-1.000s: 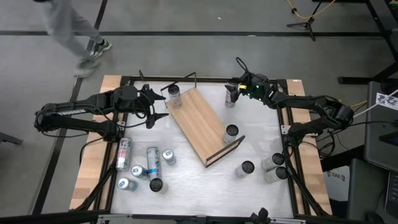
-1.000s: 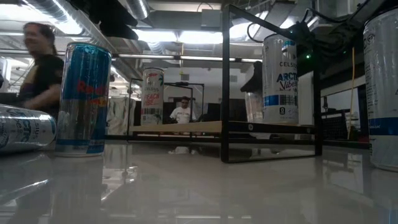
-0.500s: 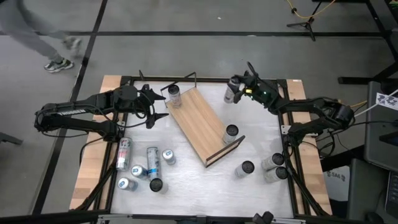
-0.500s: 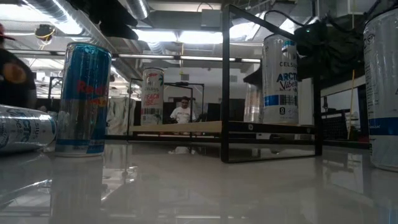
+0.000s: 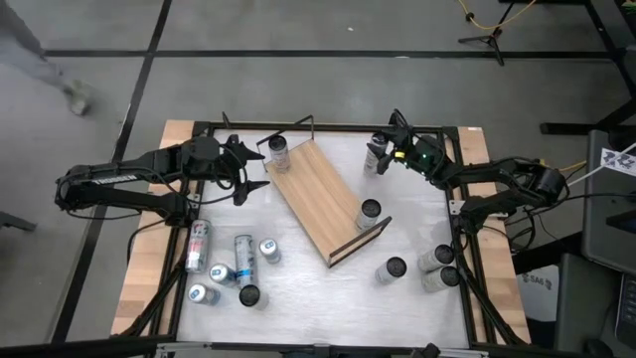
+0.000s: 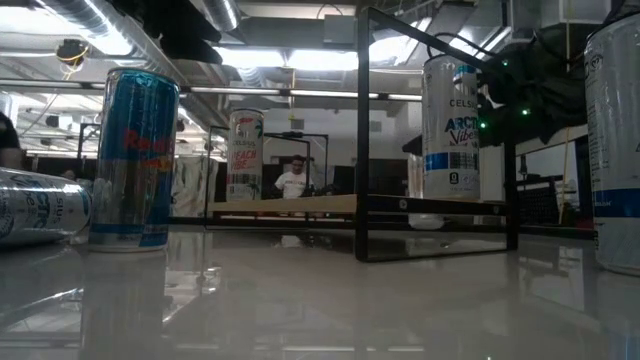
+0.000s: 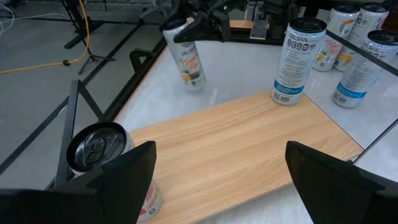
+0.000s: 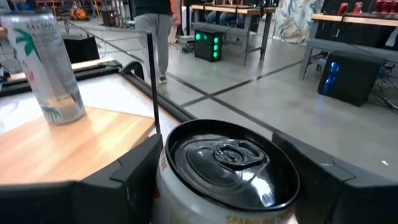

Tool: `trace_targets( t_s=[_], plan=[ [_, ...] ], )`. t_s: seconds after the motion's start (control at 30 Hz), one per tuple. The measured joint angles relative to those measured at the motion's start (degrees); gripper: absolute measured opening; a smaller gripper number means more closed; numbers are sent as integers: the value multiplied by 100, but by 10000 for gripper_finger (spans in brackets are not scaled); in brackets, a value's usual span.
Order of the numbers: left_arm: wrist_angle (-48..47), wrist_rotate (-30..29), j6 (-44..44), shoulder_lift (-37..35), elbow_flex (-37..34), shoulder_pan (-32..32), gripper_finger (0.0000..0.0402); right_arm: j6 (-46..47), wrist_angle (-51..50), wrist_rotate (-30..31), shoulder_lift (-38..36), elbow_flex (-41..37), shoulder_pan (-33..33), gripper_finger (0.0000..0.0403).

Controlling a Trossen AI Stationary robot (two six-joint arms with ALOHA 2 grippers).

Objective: Place canned beverage on shelf
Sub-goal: Put the top white-orange soda can on the shelf

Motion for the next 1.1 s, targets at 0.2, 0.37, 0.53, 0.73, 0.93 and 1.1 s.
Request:
trace_targets(
  t_s=[0.2,0.37,0.53,0.73,0.93,1.1],
  plan=[
    [-2,2,0,0,0,-2,350,-49,22,2,-2,-141,0,269],
    [-2,2,0,0,0,0,350,-50,15,-2,-2,-141,0,275],
    [-2,2,2,0,0,0,350,-49,-11,-4,-4,-141,0,295],
    [-2,2,2,0,0,-1,350,-43,-29,-17,-4,-141,-2,303],
    [-2,2,2,0,0,0,350,-52,-51,-22,-4,-143,-2,304],
    [-2,2,2,0,0,0,350,-56,-69,-22,-4,-144,-2,305]
  ],
)
